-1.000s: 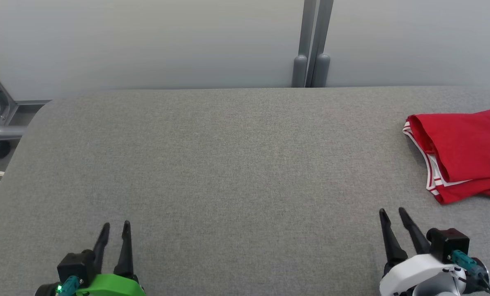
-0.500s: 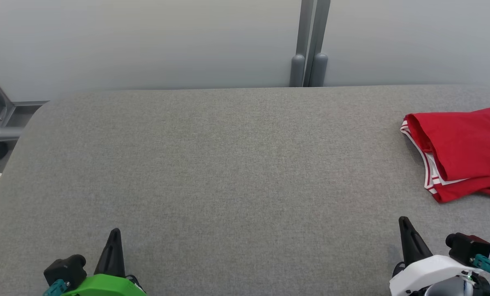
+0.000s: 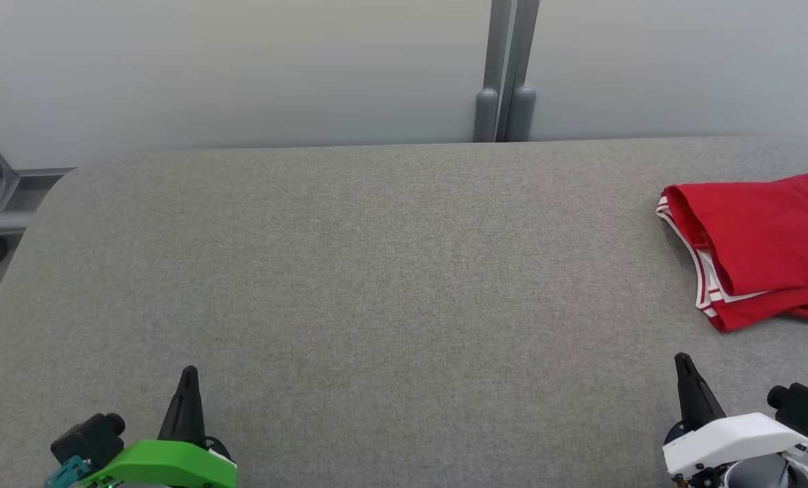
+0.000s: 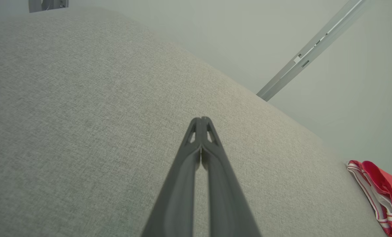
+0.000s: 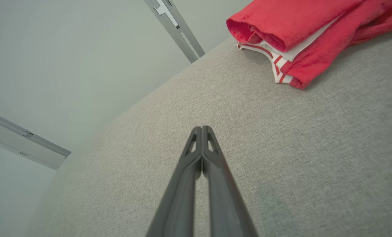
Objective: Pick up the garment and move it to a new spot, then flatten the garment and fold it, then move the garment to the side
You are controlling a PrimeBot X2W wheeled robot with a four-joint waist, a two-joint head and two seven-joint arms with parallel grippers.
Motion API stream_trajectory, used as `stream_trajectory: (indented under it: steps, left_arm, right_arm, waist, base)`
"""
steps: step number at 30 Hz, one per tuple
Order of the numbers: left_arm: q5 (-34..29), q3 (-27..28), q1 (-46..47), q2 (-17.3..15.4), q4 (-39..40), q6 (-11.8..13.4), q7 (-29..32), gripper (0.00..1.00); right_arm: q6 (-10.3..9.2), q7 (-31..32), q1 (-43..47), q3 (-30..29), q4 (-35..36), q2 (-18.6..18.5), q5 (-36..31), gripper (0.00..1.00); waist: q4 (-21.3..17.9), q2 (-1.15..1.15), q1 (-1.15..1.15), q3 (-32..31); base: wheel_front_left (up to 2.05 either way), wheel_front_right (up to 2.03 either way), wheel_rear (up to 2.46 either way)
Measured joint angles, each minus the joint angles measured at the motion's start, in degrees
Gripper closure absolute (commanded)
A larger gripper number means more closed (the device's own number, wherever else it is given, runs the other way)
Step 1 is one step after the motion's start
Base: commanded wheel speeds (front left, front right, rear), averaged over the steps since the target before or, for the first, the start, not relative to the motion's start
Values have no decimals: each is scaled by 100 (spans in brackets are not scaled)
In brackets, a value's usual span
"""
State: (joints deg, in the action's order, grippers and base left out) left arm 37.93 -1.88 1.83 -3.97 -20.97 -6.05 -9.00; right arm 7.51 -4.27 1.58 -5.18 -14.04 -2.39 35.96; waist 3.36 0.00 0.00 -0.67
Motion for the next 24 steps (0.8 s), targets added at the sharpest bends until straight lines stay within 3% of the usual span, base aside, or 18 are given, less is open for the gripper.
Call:
stream_trajectory:
  steps: [24]
  left_arm:
    - [1742, -24, 151, 41, 188, -46, 372, 100]
  right_arm:
    - [-2, 456, -4, -304, 202, -5, 1801, 100]
  waist:
    - [-78, 0, 0, 20]
  base:
    - [0, 0, 0]
